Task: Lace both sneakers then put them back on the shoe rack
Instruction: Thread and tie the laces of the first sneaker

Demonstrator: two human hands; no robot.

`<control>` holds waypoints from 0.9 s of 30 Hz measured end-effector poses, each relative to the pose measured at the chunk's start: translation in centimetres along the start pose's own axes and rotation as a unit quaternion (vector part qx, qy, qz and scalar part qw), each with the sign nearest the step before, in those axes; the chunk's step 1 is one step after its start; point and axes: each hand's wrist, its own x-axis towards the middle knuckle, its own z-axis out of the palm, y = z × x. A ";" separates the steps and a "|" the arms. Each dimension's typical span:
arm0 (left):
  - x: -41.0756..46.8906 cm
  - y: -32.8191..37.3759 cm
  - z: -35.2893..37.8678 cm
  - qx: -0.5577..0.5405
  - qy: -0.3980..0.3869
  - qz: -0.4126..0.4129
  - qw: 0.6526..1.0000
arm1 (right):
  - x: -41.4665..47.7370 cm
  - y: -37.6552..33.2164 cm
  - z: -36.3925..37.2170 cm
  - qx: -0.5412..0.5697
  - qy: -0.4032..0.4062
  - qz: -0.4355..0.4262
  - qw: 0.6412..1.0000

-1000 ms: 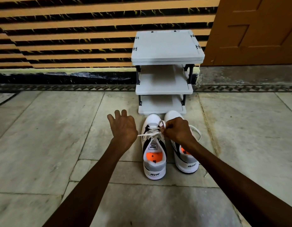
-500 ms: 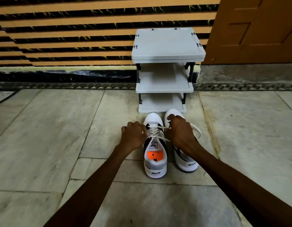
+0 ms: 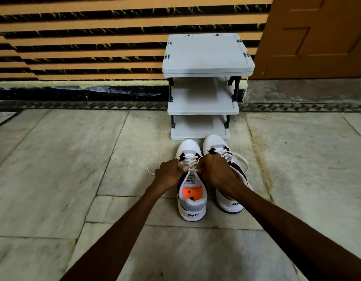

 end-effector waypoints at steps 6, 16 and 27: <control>-0.2 0.2 -0.4 0.171 0.087 0.043 0.980 | -0.7 -0.8 -0.1 -0.117 -0.021 -0.009 0.993; -0.6 1.0 -0.5 0.278 0.143 0.055 0.948 | -1.2 -0.6 0.2 -0.202 -0.038 -0.054 0.977; -0.6 -0.1 -1.5 0.178 0.038 0.015 0.983 | -0.9 0.8 -0.8 -0.081 -0.065 -0.009 0.995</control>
